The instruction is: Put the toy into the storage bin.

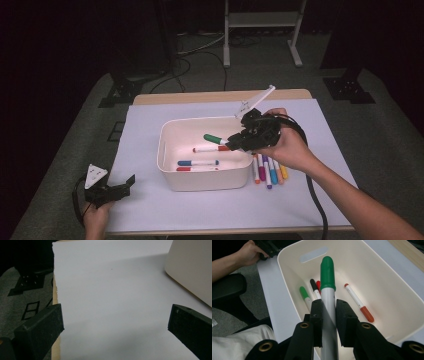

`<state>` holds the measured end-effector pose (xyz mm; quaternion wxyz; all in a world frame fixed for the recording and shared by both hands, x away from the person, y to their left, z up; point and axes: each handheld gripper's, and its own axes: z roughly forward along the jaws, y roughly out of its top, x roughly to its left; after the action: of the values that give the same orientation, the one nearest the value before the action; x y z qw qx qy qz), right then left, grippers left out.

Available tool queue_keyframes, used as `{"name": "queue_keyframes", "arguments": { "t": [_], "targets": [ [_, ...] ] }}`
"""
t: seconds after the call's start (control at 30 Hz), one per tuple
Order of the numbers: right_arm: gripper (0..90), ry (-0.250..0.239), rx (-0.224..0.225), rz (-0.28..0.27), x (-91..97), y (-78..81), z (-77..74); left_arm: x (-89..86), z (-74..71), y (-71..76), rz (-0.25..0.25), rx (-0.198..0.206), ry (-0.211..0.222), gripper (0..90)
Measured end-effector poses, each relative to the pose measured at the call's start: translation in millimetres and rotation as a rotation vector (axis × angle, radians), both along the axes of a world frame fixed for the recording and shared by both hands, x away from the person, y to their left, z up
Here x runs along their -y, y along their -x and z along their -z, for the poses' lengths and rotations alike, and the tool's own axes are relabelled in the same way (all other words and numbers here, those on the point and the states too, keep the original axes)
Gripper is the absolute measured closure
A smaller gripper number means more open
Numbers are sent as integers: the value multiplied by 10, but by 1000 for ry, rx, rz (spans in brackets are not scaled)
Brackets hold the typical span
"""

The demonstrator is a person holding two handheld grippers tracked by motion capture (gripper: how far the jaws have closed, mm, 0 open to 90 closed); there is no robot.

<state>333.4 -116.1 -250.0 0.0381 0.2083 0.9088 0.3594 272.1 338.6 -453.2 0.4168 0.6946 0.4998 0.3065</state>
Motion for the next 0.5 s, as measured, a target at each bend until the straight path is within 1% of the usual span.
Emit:
{"name": "queue_keyframes", "arguments": {
  "t": [0.03, 0.23, 0.5],
  "targets": [
    [755, 1, -3, -11, -50, 2, 6, 0, 0, -1, 0, 0, 0, 0],
    [755, 2, -13, -48, -211, 5, 35, -1, 0, 0, 1, 0, 1, 0],
    [755, 0, -31, -79, -349, -13, 72, -1, 1, -2, 1, 0, 2, 0]
  ]
}}
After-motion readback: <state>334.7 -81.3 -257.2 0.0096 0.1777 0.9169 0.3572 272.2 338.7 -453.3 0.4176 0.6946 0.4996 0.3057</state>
